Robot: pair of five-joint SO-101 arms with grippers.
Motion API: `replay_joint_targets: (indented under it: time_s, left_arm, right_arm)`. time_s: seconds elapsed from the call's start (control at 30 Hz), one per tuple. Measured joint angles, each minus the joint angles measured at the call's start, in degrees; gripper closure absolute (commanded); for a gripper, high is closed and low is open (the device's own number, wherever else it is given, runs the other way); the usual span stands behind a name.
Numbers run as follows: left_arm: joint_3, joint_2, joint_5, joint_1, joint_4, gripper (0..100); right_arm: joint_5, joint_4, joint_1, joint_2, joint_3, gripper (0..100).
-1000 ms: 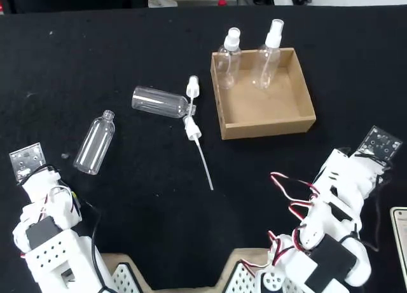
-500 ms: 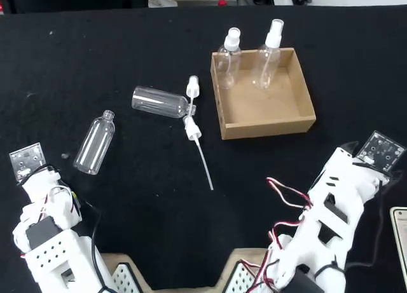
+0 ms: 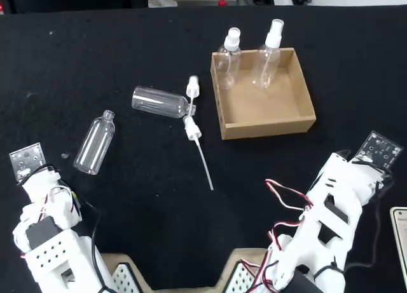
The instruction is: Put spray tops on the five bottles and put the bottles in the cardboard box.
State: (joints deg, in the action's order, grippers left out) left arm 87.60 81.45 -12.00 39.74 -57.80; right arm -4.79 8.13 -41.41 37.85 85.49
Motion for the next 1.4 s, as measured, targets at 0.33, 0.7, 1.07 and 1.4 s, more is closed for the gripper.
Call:
replay_joint_targets:
  time_s: [0.33, 0.7, 1.07, 1.4]
  left_arm:
    - [0.0, 0.0, 0.0, 0.0, 0.0, 92]
    - [0.0, 0.0, 0.0, 0.0, 0.0, 92]
    - [0.0, 0.0, 0.0, 0.0, 0.0, 92]
    - [0.0, 0.0, 0.0, 0.0, 0.0, 92]
  right_arm:
    - [0.0, 0.0, 0.0, 0.0, 0.0, 64.2]
    - [0.0, 0.0, 0.0, 0.0, -2.46, 80.4]
    - [-0.35, 0.0, 0.0, 0.0, -2.55, 82.7]
    - [-0.35, -2.99, 0.0, 0.18, -5.98, 92.0]
